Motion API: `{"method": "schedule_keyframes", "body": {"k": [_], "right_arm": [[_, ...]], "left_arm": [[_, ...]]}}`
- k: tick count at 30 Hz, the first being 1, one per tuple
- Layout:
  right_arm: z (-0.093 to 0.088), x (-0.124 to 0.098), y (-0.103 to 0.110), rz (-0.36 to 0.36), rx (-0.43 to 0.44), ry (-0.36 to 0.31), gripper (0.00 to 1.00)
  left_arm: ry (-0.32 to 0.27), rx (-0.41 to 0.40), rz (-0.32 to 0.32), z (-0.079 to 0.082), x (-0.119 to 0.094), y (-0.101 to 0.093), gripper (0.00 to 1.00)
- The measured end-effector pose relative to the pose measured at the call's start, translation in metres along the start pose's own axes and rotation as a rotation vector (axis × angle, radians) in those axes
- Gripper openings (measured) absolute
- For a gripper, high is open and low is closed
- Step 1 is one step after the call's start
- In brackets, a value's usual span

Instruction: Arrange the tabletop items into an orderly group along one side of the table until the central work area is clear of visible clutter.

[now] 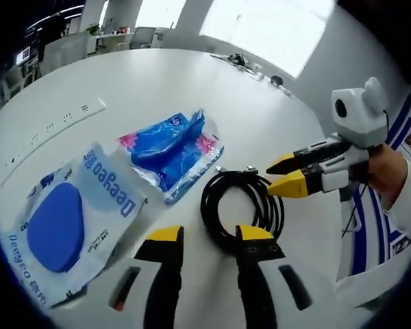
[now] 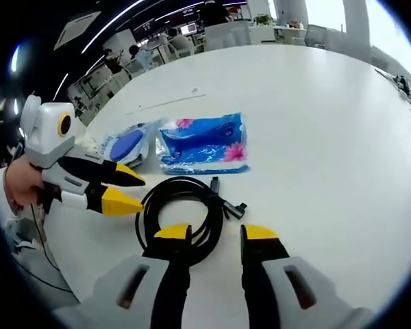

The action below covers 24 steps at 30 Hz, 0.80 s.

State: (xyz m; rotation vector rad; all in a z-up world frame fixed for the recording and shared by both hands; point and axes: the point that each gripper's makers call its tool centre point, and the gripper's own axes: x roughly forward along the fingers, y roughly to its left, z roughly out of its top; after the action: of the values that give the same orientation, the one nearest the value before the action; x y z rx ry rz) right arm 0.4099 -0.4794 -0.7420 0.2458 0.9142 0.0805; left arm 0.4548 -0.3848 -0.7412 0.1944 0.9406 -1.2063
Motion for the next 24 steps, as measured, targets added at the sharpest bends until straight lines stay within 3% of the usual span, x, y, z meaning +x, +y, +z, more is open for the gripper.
{"method": "schedule_keyframes", "body": {"k": [16, 24], "right_arm": [[0.011, -0.015, 0.010, -0.003, -0.041, -0.021, 0.38], [0.014, -0.025, 0.026, 0.007, -0.062, -0.028, 0.41]], "left_arm": [[-0.031, 0.010, 0.014, 0.005, -0.026, 0.001, 0.43], [-0.046, 0.005, 0.016, 0.004, -0.044, -0.001, 0.53]]}}
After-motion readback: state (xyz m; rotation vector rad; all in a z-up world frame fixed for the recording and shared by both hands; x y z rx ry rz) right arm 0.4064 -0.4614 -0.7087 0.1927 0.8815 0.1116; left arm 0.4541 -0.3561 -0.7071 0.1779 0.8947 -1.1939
